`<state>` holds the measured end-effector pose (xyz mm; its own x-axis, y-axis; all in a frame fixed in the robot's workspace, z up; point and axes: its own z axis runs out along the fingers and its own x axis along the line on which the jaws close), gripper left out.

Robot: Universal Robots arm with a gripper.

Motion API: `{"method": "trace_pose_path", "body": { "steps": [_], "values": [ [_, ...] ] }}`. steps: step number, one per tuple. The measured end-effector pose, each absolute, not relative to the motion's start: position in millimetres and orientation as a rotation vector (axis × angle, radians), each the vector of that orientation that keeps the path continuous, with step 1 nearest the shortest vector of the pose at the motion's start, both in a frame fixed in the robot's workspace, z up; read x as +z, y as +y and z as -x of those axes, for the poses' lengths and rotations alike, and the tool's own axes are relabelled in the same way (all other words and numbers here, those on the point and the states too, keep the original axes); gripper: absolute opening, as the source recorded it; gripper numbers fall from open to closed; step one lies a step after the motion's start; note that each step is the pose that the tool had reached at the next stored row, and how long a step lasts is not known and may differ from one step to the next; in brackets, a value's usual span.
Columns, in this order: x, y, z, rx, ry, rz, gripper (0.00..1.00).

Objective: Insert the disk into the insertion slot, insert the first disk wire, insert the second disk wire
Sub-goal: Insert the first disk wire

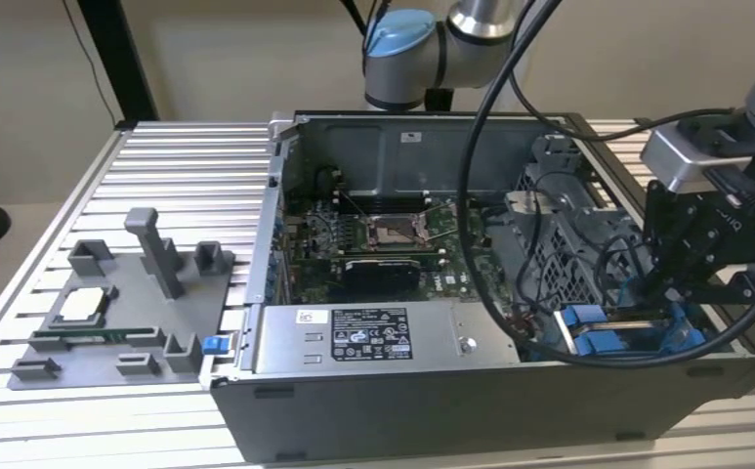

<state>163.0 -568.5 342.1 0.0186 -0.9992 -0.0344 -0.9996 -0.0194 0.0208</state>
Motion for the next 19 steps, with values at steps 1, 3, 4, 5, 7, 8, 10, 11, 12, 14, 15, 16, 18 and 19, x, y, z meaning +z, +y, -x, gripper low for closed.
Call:
{"method": "trace_pose_path", "body": {
  "steps": [1,3,4,5,7,8,10,11,12,14,15,16,18,19],
  "values": [
    [342,-569,-163,0.061,2.193,2.235,0.0],
    [341,-569,-163,0.061,2.193,2.235,0.0],
    [341,-569,-163,0.061,2.193,2.236,0.0],
    [341,-569,-163,0.061,2.193,2.235,0.0],
    [340,-569,-163,0.061,2.193,2.235,0.0],
    [340,-568,-163,0.061,2.193,2.235,0.0],
    [339,-569,-163,0.06,2.193,2.235,0.0],
    [338,-569,-163,0.061,2.193,2.235,0.0],
    [336,-569,-163,0.061,2.193,2.235,0.0],
    [333,-569,-163,0.058,2.194,2.236,0.0],
    [332,-569,-163,0.058,2.194,2.236,0.0],
    [330,-569,-163,0.059,2.194,2.236,0.0],
    [327,-568,-163,0.06,2.193,2.235,0.0],
    [327,-568,-163,0.06,2.193,2.235,0.0]
  ]
}}
